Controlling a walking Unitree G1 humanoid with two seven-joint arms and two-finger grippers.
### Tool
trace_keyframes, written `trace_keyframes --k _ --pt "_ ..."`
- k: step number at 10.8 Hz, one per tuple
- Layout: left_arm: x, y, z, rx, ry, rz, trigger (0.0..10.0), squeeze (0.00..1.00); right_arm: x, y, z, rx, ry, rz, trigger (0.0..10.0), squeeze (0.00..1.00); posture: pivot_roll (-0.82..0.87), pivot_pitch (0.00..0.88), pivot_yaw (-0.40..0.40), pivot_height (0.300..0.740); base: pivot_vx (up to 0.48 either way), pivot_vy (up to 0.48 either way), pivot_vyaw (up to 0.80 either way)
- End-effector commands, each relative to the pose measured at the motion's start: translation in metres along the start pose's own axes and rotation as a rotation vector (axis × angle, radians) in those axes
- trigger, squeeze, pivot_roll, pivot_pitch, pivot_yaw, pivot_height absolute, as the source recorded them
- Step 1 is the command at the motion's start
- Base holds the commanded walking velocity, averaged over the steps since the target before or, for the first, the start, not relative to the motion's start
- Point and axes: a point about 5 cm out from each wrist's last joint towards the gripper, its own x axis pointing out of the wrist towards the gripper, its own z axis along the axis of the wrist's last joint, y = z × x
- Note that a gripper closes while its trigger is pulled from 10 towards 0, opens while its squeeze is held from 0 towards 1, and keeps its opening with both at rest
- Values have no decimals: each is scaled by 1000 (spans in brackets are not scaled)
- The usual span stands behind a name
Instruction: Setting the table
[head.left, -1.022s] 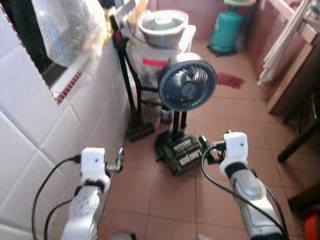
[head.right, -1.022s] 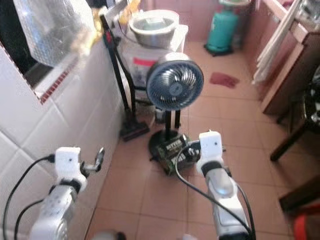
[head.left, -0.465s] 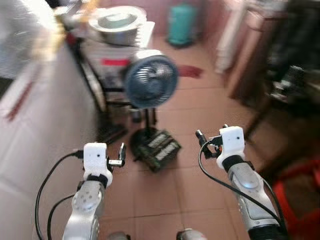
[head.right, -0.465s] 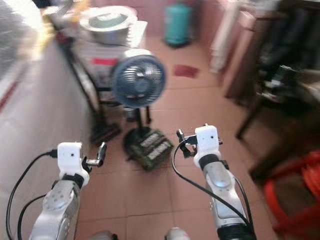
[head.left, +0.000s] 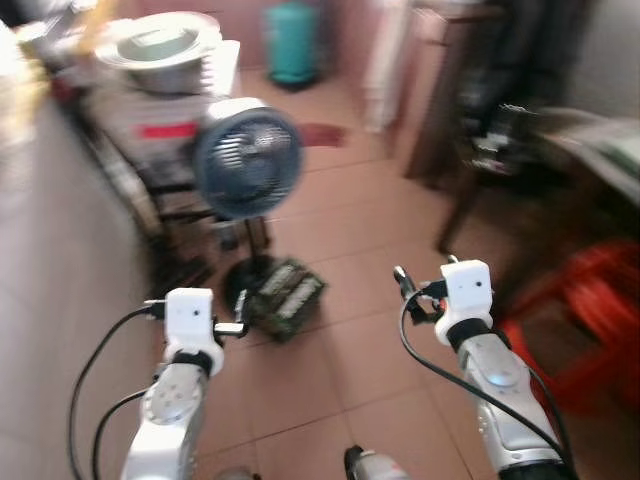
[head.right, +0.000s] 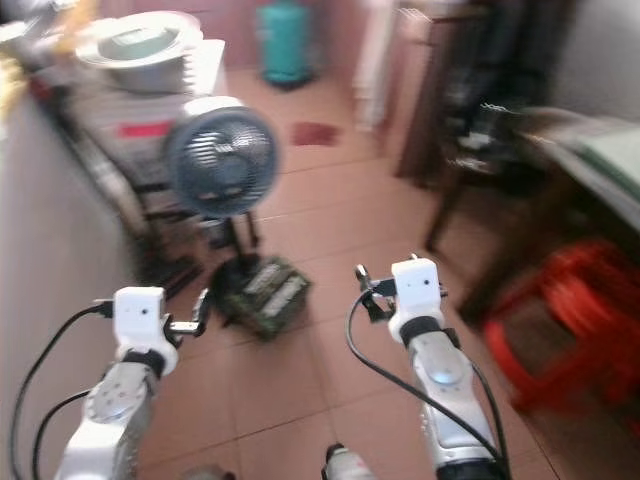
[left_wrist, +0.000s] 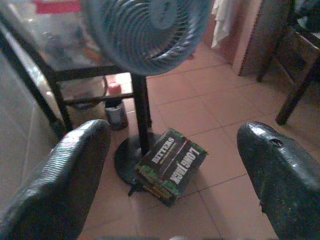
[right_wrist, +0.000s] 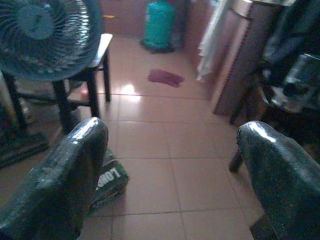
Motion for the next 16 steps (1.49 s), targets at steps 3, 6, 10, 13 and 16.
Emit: trace_keyframes --k 3,6,10,13,16 --pt "1 -4 9 -29 -36 -56 10000 0 2 -1 6 -4 -15 0 10000 0 42 75 45 740 0 0 -800" --pt "1 -8 11 -21 -50 -82 10000 0 1 0 6 -2 -18 -3 10000 0 37 77 47 740 0 0 -800" --pt "2 -10 14 -1 -65 -101 10000 0 1 -2 8 -7 -25 -7 10000 0 34 76 49 740 129 0 -800" --pt "3 -9 13 -18 -62 -81 10000 0 2 -1 9 -8 -30 -10 10000 0 35 70 50 740 0 0 -800" --pt "4 -10 14 -14 -68 -68 10000 0 1 0 9 6 -29 -17 10000 0 35 74 50 740 0 0 -796"
